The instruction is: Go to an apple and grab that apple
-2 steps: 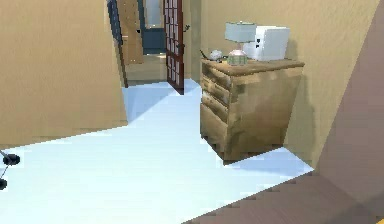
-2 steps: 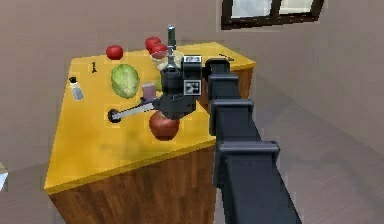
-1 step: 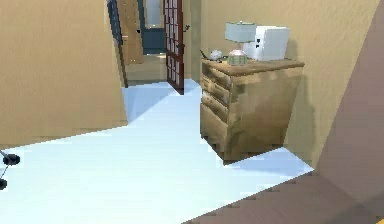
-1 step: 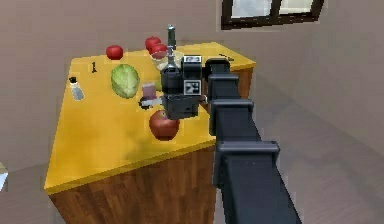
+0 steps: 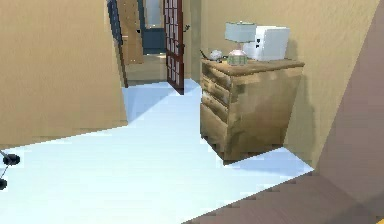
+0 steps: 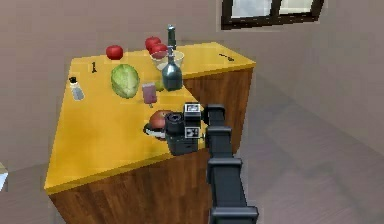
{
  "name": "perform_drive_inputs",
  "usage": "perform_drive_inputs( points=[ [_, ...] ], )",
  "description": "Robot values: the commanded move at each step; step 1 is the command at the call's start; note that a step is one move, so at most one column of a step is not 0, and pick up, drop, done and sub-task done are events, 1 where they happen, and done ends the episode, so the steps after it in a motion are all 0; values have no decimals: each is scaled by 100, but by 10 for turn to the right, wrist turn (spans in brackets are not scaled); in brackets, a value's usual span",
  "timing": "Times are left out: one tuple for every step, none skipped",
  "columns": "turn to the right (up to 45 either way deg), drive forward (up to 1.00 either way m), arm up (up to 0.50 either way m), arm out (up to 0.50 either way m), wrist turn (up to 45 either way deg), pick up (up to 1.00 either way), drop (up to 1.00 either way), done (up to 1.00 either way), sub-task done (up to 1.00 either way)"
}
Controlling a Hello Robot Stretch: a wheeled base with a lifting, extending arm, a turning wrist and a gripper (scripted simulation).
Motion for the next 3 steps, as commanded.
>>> perform_drive_inputs(
  points=[
    [0,0,0,0,0,100,0,0,0],
    [0,0,10,0,0,0,0,0,0],
    [0,0,0,0,0,0,0,100,0]
  ],
)
